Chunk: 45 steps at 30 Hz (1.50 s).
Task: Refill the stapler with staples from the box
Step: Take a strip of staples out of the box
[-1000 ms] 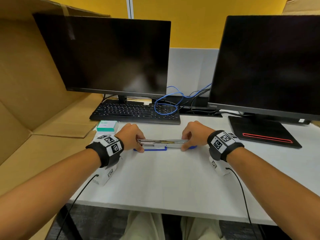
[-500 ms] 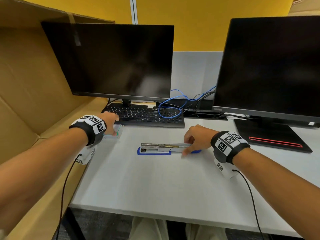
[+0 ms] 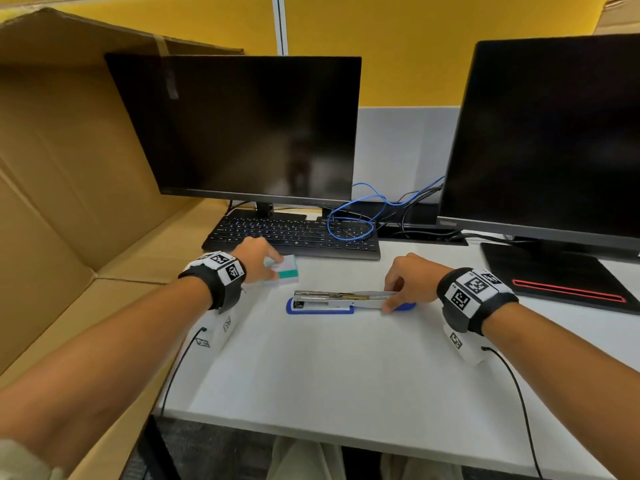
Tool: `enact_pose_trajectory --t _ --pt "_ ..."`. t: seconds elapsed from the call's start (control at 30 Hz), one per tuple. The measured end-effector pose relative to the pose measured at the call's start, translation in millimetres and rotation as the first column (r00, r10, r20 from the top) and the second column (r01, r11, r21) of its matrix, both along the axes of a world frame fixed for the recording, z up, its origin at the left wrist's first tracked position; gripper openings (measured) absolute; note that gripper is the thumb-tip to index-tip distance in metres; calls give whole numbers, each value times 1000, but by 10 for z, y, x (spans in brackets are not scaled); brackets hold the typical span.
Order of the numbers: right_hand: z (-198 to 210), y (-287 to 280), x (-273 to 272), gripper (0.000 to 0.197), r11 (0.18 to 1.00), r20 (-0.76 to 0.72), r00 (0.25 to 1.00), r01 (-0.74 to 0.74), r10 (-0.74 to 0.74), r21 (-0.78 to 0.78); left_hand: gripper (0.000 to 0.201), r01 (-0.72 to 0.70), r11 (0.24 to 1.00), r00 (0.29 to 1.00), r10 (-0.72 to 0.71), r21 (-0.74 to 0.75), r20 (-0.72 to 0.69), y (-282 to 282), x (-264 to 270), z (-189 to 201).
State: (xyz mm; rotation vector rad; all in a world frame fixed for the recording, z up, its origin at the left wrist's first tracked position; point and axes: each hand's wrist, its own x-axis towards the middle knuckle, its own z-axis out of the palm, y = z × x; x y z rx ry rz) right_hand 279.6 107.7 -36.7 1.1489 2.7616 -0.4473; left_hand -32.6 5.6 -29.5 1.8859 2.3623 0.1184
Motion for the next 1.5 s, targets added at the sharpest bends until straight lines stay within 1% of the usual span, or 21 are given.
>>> enact_pose_trajectory --t 0.1,0.27,0.33,0.43,0.57,0.63,0.73,0.87,0.93,1.03,1.13,1.23,1.33,1.43,1.5 --pt "-7 -6 6 43 1000 1 1000 9 -9 -10 54 83 996 996 -82 -13 38 105 268 15" --pt "-11 -22 -6 42 1000 -2 1000 10 -10 -4 59 188 982 982 -187 -30 35 260 659 9" --pt "-10 -18 2 41 1000 -7 1000 11 -11 -3 60 216 976 976 -215 -26 25 305 785 -6" --pt "-13 -16 4 42 1000 -9 1000 11 -11 -1 65 229 973 972 -229 2 50 330 900 -16" --pt "-23 -10 6 43 1000 -11 1000 17 -17 11 74 256 965 965 -258 56 46 320 967 46" --pt "-20 -10 6 45 1000 -4 1000 18 -18 11 75 270 960 960 -274 77 49 329 967 99" --pt "-12 -14 -2 46 1000 6 1000 19 -19 8 72 288 955 954 -292 76 61 349 958 163" --pt "1 -27 -4 47 1000 6 1000 23 -23 3 70 331 943 936 -333 39 112 352 1005 156" --pt "4 -30 -10 48 1000 12 1000 18 -18 4 67 323 944 932 -330 66 153 359 1012 126" --pt "17 -33 -16 50 1000 13 1000 -1 0 28 63 276 955 931 -293 108 217 377 976 86" --pt "76 -62 -43 51 997 -47 999 -23 27 70 51 227 965 937 -253 131 242 372 930 51" --pt "138 -96 -115 50 994 -128 989 -59 71 89 43 191 966 927 -235 172 294 361 896 -7" --pt "172 -125 -192 45 988 -216 970 -87 113 124 42 179 964 918 -235 195 319 356 880 -45" --pt "191 -155 -253 40 980 -305 940 -106 154 166 46 170 967 924 -223 191 310 368 878 -55" --pt "182 -157 -287 40 975 -325 931 -107 167 194 45 190 966 930 -235 177 283 383 868 -54"
